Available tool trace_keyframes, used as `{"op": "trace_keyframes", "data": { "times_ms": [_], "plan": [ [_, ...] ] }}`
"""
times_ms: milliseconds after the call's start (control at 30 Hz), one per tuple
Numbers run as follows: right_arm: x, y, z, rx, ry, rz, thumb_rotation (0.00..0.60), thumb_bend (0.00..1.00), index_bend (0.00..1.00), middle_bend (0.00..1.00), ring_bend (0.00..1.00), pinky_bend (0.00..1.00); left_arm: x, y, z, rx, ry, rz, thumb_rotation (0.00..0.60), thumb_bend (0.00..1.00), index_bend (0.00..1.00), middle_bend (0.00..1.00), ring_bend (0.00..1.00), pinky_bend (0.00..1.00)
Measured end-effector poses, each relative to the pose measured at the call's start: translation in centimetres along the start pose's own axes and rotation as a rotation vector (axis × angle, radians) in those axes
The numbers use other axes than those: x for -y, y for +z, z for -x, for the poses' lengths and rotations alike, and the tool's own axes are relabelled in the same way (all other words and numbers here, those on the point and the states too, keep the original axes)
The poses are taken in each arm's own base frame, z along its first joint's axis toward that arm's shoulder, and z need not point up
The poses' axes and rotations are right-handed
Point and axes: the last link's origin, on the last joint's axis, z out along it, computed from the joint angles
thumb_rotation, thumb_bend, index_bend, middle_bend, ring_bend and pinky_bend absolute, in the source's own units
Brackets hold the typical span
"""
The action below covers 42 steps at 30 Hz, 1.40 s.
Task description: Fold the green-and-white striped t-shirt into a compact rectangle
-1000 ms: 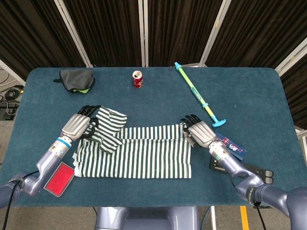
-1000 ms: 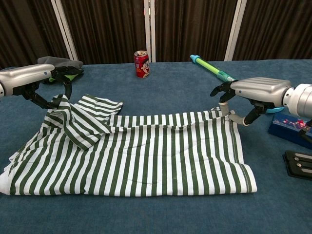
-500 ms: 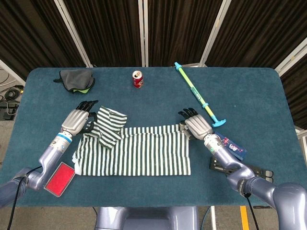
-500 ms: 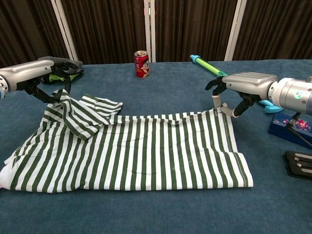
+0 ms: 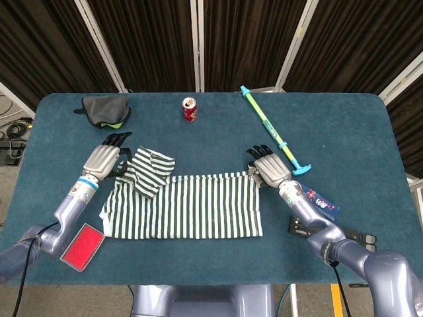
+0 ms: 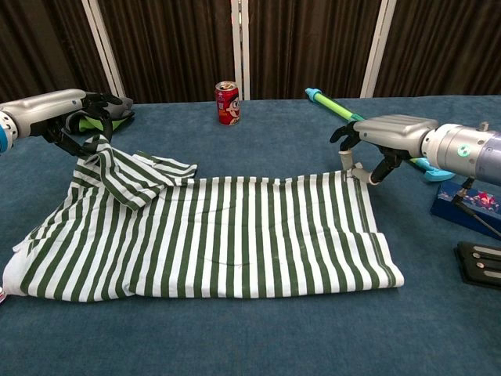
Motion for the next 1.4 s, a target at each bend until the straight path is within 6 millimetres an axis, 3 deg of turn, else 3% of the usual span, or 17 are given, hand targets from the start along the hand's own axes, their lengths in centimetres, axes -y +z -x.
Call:
{"op": "trace_keyframes", "data": {
  "times_ms": [267, 300, 367, 433, 533, 800, 1000, 1167, 1300, 1367, 1400],
  "plan": [
    [0.0, 0.6, 0.0, -0.005, 0.002, 0.008, 0.600, 0.45, 0.74, 0.11, 0.00, 0.00, 0.2, 0.7, 0.3, 0.004, 0.000, -0.017, 0.600, 0.61, 0.87, 0.00, 0.00, 0.00],
    [0.1, 0.7, 0.0, -0.005, 0.002, 0.008, 0.600, 0.45, 0.68, 0.10, 0.00, 0.00, 0.2, 0.7, 0.3, 0.005, -0.001, -0.017, 0.600, 0.61, 0.87, 0.00, 0.00, 0.00],
    [0.1, 0.8, 0.1, -0.004, 0.000, 0.013, 0.600, 0.37, 0.45, 0.06, 0.00, 0.00, 0.1, 0.8, 0.5, 0.009, -0.003, -0.017, 0.600, 0.61, 0.87, 0.00, 0.00, 0.00],
    [0.0, 1.0, 0.2, -0.003, -0.007, 0.018, 0.600, 0.18, 0.13, 0.01, 0.00, 0.00, 0.1, 0.9, 0.5, 0.011, -0.004, -0.017, 0.600, 0.61, 0.87, 0.00, 0.00, 0.00],
    [0.0, 1.0, 0.2, -0.003, 0.000, 0.026, 0.600, 0.02, 0.00, 0.00, 0.00, 0.00, 0.1, 1.0, 0.5, 0.009, -0.006, -0.017, 0.600, 0.61, 0.87, 0.00, 0.00, 0.00],
    [0.4, 0.3, -0.8, -0.060, 0.042, 0.004, 0.600, 0.01, 0.00, 0.00, 0.00, 0.00, 0.1, 1.3, 0.4, 0.009, -0.007, -0.019, 0.600, 0.61, 0.87, 0.00, 0.00, 0.00],
    [0.5, -1.9, -2.4, -0.117, 0.079, -0.036, 0.600, 0.01, 0.00, 0.00, 0.00, 0.00, 0.0, 1.4, 0.5, 0.015, -0.011, -0.020, 0.600, 0.61, 0.87, 0.00, 0.00, 0.00],
    [-0.4, -6.2, -4.3, -0.200, 0.100, -0.064, 0.600, 0.00, 0.03, 0.00, 0.00, 0.00, 0.1, 1.6, 0.6, 0.025, -0.004, -0.032, 0.600, 0.61, 0.87, 0.00, 0.00, 0.00],
    [-2.5, -10.8, -5.4, -0.265, 0.037, -0.043, 0.600, 0.00, 0.06, 0.00, 0.00, 0.00, 0.2, 1.9, 0.9, 0.034, -0.007, -0.052, 0.600, 0.61, 0.86, 0.00, 0.00, 0.00],
    [-3.4, -13.0, -5.3, -0.282, -0.008, -0.025, 0.600, 0.00, 0.06, 0.00, 0.00, 0.00, 0.2, 2.0, 1.1, 0.039, -0.011, -0.064, 0.600, 0.61, 0.81, 0.00, 0.00, 0.00],
    [-3.7, -13.8, -5.1, -0.286, -0.018, -0.017, 0.600, 0.00, 0.07, 0.00, 0.00, 0.00, 0.2, 2.1, 1.2, 0.041, -0.012, -0.068, 0.600, 0.60, 0.71, 0.00, 0.00, 0.00]
  ]
}}
